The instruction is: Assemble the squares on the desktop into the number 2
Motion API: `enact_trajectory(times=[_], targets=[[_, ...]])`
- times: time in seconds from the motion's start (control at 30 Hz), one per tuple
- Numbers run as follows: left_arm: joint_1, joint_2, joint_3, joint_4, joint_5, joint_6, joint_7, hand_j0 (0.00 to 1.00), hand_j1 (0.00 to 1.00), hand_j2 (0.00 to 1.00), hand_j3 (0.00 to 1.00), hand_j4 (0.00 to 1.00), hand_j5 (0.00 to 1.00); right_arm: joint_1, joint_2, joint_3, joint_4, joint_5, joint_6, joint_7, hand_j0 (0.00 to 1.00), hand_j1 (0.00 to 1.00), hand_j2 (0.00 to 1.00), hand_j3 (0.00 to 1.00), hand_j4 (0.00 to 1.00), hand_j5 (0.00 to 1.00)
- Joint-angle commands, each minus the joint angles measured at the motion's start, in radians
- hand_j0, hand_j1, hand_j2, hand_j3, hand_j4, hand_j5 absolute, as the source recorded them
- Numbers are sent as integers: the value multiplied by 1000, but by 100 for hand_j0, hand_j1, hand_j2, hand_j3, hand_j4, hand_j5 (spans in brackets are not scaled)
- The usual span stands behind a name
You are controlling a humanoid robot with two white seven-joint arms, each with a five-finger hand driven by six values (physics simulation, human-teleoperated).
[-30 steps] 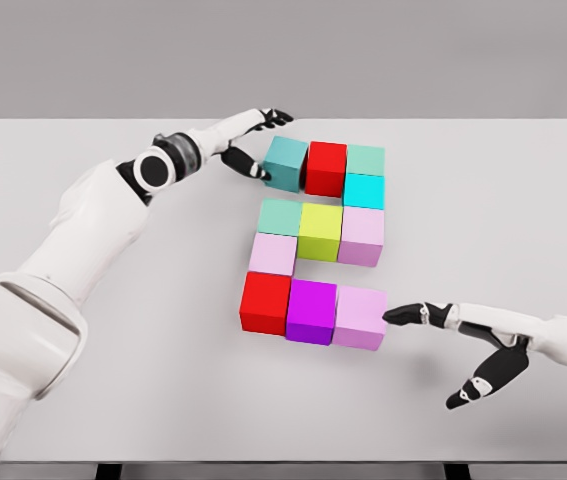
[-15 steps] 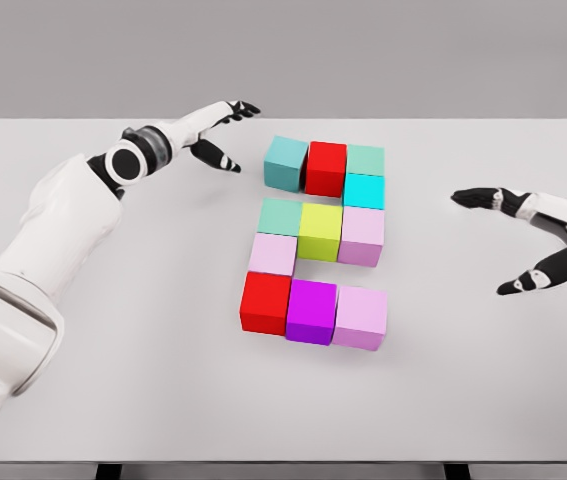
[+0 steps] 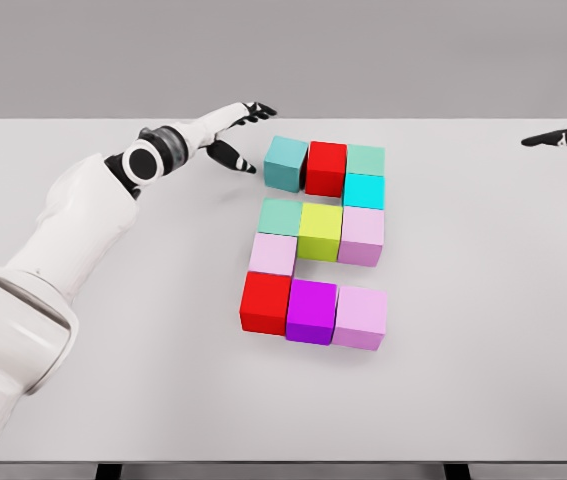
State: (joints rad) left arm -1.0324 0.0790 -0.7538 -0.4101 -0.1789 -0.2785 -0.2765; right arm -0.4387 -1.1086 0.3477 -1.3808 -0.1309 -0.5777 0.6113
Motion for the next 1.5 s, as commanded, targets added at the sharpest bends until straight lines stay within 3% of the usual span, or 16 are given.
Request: enact_trajectory(times=[0.0,0.03,0.1,0.27,0.57,0.63,1.0,1.07,1.47], targets=[[0,-4,2,-1,4,-1,0,91,91,91,91,91,91,0,7,7,-32,10,15,0,100,100,100,100,100,100],[0,-4,2,-1,4,-1,0,91,91,91,91,91,91,0,9,16,-58,22,15,0,100,100,100,100,100,100],[0,-4,2,-1,-1,-1,0,91,91,91,91,91,91,-17,73,28,-57,36,18,0,100,100,100,100,100,100],[2,-10,2,-1,-1,-10,0,91,91,91,91,91,91,-118,154,116,-57,36,18,-7,100,100,100,100,100,100],[6,-10,4,-6,-1,-11,0,91,91,91,91,91,91,-164,174,143,-52,36,19,-7,100,100,100,100,100,100],[5,-8,5,-4,-1,-1,0,90,90,90,90,90,90,-189,204,163,-52,36,19,-7,100,100,100,100,100,100],[-2,-25,71,2,3,116,36,90,90,90,90,90,90,-204,193,180,-50,36,19,-7,100,100,100,100,100,100],[-2,-42,71,1,3,116,100,90,90,90,90,90,90,-204,196,180,-52,36,19,-7,100,100,100,100,100,100],[12,-50,65,1,3,108,102,90,90,90,90,90,90,-206,193,177,-50,36,19,-7,100,100,100,100,100,100]])
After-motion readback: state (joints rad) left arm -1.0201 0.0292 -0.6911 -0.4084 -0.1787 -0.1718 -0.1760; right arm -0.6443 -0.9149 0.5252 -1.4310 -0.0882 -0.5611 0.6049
